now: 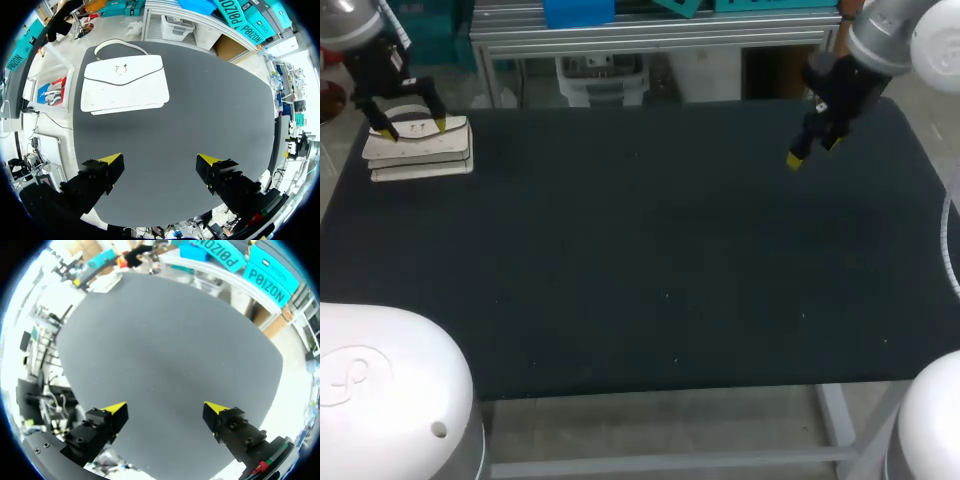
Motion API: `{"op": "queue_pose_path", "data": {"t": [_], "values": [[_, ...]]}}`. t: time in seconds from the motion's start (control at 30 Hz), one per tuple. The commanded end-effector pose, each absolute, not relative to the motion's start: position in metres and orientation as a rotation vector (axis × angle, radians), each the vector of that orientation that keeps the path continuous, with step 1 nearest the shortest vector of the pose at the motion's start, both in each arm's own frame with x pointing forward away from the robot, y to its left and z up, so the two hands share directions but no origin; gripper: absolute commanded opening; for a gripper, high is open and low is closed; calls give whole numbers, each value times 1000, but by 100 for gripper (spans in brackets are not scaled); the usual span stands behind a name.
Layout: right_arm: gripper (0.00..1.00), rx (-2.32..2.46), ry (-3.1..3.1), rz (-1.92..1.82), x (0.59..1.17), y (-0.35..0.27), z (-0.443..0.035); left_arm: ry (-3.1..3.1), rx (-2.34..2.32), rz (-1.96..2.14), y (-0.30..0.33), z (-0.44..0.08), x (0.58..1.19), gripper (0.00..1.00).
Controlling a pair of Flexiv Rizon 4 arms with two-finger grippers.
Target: Pick up the bag, open it, inspect its contents, close it, and place it on the opposite side
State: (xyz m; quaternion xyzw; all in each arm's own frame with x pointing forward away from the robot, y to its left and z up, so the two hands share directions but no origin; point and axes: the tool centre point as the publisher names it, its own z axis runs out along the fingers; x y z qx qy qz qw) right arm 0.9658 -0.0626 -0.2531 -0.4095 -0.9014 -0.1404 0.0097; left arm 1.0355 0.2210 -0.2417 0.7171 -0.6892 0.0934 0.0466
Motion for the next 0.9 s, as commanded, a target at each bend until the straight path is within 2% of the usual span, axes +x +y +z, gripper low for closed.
{"op": "queue_pose_path", "data": {"t": [0.03, 0.47, 0.6, 0.9], "values": [[100, -755, -2905, -831, 962, -69, -256, -2097, 2177, 290, 223, -242, 1038, 100], [100, -676, -2936, -788, 966, -60, -260, -2076, 2195, 358, 229, -248, 1050, 100], [100, -470, -2972, -810, 964, -31, -271, -2010, 2224, 456, 254, -257, 1070, 100], [100, -295, -2978, -866, 954, -13, -290, -1876, 2248, 493, 316, -284, 1113, 100]]}}
